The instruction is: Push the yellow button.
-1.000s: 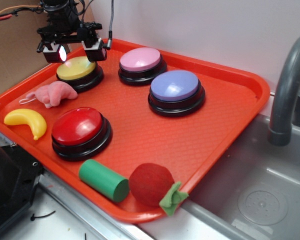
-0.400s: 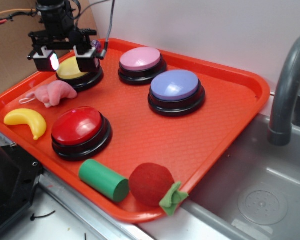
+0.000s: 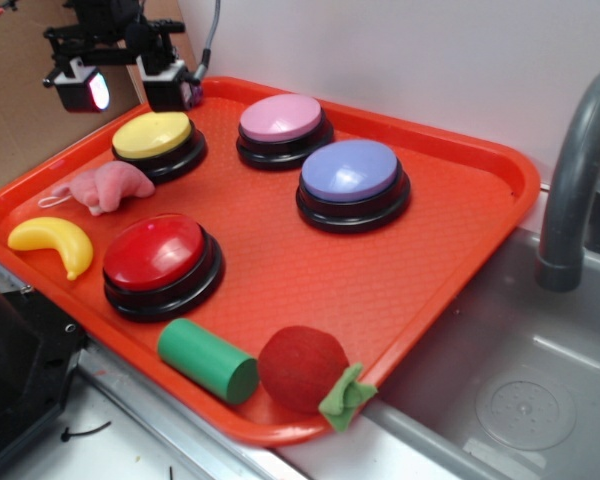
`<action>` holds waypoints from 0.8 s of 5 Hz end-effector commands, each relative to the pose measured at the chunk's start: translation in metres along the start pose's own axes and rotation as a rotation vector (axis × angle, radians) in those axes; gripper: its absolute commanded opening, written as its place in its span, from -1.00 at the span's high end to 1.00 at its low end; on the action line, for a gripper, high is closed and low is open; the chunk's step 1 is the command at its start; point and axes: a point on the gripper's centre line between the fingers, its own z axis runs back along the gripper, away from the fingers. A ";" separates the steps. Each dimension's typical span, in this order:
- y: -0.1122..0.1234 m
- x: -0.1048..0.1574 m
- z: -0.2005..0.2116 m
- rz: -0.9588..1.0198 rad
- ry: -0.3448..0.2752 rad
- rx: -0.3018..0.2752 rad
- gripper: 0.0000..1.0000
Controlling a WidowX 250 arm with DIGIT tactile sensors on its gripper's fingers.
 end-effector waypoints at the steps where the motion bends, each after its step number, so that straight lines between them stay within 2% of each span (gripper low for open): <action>1: 0.008 0.013 0.033 0.006 -0.082 -0.044 -1.00; 4: 0.010 0.015 0.038 -0.008 -0.067 -0.045 -1.00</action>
